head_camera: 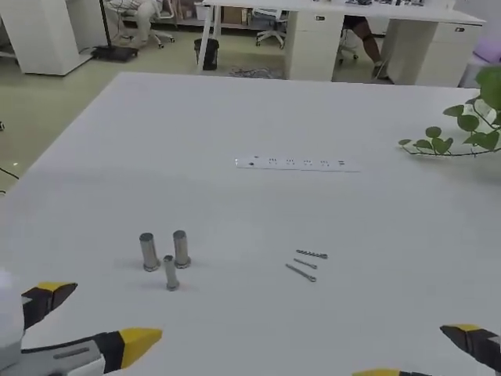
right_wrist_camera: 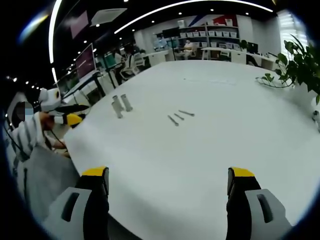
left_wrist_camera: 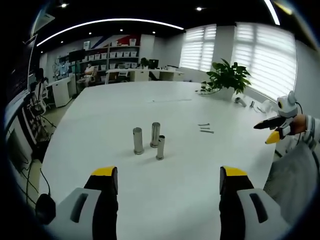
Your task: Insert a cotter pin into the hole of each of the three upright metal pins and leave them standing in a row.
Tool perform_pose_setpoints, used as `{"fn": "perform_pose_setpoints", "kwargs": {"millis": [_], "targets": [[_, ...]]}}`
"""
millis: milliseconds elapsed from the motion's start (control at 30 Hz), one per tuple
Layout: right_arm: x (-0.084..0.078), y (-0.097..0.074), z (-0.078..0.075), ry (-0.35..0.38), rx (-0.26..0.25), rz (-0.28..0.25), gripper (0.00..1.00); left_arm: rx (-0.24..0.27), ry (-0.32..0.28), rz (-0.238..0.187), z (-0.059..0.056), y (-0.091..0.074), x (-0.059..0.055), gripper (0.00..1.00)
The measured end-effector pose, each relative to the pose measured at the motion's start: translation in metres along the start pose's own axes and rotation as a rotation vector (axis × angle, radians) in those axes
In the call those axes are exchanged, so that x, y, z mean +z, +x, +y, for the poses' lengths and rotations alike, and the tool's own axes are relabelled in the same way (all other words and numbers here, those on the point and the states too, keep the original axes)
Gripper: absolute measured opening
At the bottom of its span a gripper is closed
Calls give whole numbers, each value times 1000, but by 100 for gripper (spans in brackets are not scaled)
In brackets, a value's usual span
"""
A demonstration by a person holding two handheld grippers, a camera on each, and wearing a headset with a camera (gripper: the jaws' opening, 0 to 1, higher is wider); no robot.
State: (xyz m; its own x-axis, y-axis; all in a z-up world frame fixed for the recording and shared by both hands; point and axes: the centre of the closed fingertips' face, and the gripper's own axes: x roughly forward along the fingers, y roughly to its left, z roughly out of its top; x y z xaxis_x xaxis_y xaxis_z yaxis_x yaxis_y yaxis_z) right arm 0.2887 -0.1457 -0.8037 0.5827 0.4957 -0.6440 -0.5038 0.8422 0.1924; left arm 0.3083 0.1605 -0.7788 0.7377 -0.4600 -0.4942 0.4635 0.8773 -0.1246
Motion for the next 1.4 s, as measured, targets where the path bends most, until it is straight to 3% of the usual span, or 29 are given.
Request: {"fn": "perform_pose_setpoints", "kwargs": {"millis": [133, 833, 1400], "targets": [[-1, 0, 0, 2, 1, 2, 100, -14, 33, 7, 0, 6, 5, 82], [-2, 4, 3, -6, 11, 18, 100, -72, 93, 6, 6, 34, 14, 72], [-6, 4, -1, 16, -15, 35, 100, -144, 107, 30, 7, 76, 14, 61]]}}
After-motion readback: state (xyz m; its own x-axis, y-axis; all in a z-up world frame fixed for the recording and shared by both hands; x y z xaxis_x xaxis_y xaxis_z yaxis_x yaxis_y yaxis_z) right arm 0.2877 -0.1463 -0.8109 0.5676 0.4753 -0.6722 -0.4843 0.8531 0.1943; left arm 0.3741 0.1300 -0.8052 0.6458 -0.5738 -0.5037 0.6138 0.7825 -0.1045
